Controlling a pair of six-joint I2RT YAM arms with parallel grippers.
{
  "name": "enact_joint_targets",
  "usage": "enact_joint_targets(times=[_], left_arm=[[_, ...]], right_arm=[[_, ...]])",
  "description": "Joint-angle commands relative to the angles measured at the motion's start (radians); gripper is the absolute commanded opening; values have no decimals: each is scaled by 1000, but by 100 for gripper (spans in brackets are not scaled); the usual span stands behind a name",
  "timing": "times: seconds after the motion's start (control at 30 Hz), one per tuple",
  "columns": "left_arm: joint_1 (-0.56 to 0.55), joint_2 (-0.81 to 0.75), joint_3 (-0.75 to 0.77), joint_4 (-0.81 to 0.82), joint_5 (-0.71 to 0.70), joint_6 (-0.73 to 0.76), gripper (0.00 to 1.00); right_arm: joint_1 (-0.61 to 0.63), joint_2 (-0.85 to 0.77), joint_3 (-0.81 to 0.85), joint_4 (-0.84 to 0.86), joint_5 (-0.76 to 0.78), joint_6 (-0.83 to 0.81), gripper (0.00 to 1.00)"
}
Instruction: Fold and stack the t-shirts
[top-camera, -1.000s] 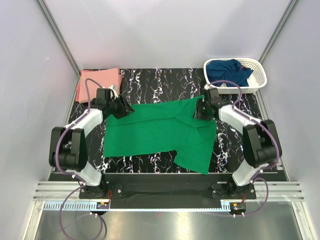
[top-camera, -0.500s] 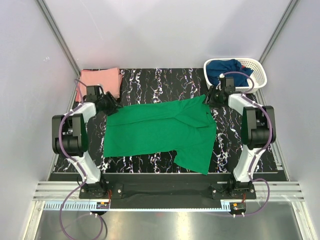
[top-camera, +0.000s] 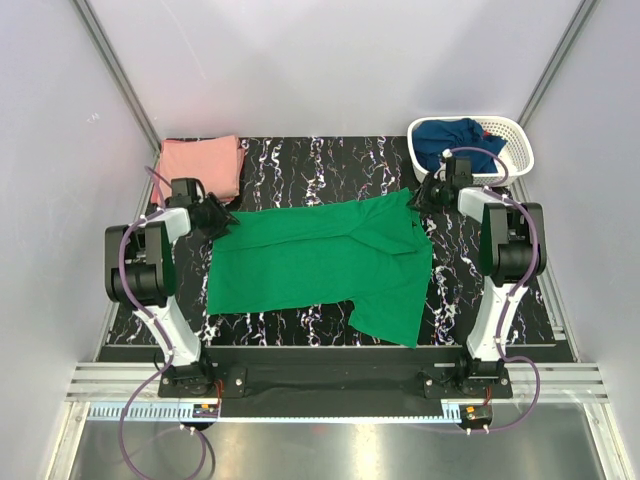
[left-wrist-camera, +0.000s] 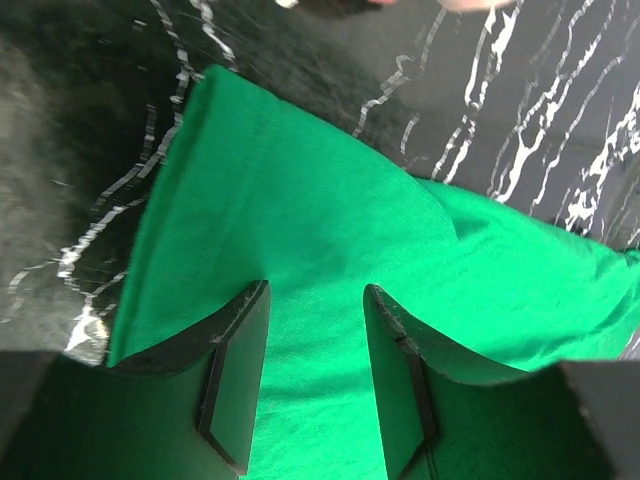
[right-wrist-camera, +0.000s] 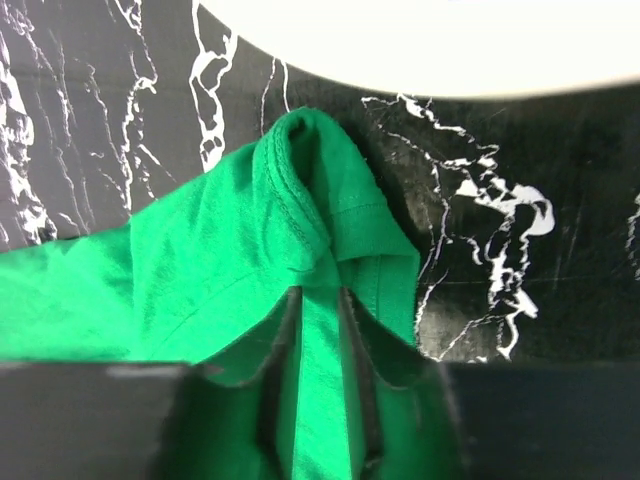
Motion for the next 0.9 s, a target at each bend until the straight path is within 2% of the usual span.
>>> enact_joint_targets(times=[0.0,0.03,0.07,0.47,0.7,0.87], left_arm=[[18,11,-14,30,-38,-12,47],[23,10,-16,29,-38,-20,48],[25,11,-18,27,-39,-21,48],[48,-3,-47,-11,-73,-32,48],[66,-7,-25,-36,-91,-28,48],[68,-7,4,-45,-70,-12,48]], right_arm=[[-36,18,33,26,-32,53,18],[-41,16,28,27,-29,74,5],[-48,13,17,32,-27,80,0],[-73,-65,-150,27,66,202,0],[-73,-184,-240,-69,224,217,0],[-73,-263,-300,6,131,206,0]])
